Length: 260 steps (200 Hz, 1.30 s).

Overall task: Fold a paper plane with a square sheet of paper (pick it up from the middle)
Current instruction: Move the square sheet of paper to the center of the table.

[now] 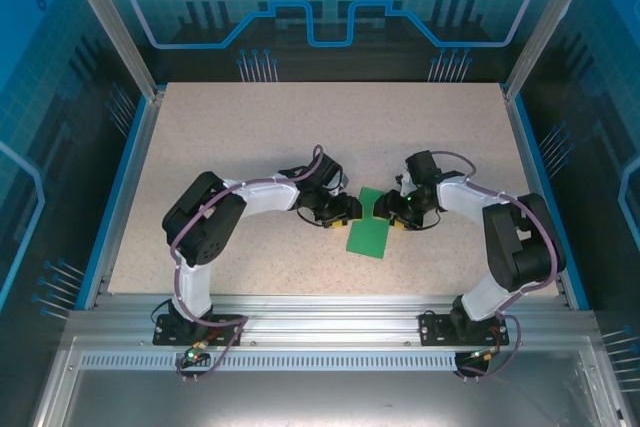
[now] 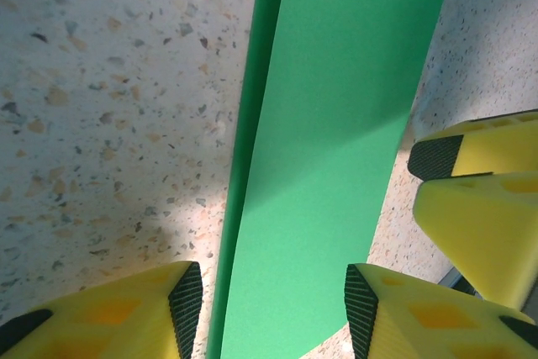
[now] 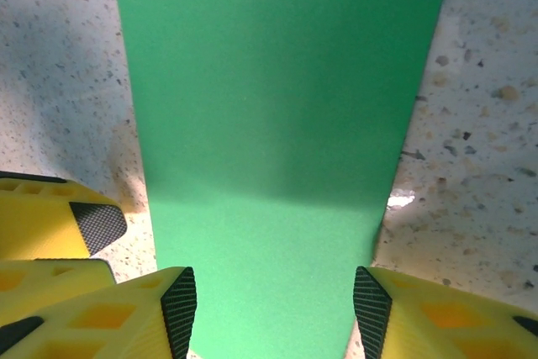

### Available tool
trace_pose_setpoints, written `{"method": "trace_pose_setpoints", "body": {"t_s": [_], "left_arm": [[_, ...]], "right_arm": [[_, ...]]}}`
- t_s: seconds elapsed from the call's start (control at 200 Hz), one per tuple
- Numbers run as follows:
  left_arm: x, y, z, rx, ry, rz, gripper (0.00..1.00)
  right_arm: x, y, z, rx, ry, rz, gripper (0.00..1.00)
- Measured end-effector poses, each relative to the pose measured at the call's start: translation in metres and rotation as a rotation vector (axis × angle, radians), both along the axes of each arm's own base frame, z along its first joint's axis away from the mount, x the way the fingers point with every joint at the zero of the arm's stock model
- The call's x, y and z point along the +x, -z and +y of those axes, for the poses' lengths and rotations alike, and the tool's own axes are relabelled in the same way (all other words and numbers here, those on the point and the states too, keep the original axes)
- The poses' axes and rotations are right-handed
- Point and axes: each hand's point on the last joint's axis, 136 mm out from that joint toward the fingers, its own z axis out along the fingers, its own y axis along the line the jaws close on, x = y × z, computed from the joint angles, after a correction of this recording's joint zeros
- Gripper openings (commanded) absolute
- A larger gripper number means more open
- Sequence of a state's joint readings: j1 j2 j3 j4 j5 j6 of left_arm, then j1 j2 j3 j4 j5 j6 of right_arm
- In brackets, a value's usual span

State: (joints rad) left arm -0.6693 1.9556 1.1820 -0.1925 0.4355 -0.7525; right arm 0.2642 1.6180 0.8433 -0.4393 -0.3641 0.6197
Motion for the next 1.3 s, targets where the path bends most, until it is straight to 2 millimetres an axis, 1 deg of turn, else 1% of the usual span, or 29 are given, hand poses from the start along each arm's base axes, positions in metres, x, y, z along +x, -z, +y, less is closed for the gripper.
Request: {"method": "trace_pose_setpoints", "body": {"t_s": [0.17,0.31,0.64,1.06,1.3], "left_arm": [[-0.002,0.002,-0.002,0.005,0.009,0.005,0.52],[-0.004,0.003,-0.002,0.009,0.012,0.009,0.52],[-0.008,0.002,-0.006,0.002,0.025,0.014,0.49],[-0.012,0.000,-0.010,-0.018,0.042,0.028,0.50],[-0.016,0.004,-0.011,-0.018,0.051,0.040,0.49]], "right_arm": [[-0.003,0.008,0.000,-0.002,0.000,0.020,0.53],[-0.003,0.009,-0.001,-0.004,0.000,0.020,0.50],[-0.003,0.010,-0.001,-0.007,0.001,0.023,0.50],[-0.003,0.011,-0.002,-0.013,0.002,0.025,0.47],[-0.003,0.012,-0.003,-0.017,0.003,0.025,0.45]]}}
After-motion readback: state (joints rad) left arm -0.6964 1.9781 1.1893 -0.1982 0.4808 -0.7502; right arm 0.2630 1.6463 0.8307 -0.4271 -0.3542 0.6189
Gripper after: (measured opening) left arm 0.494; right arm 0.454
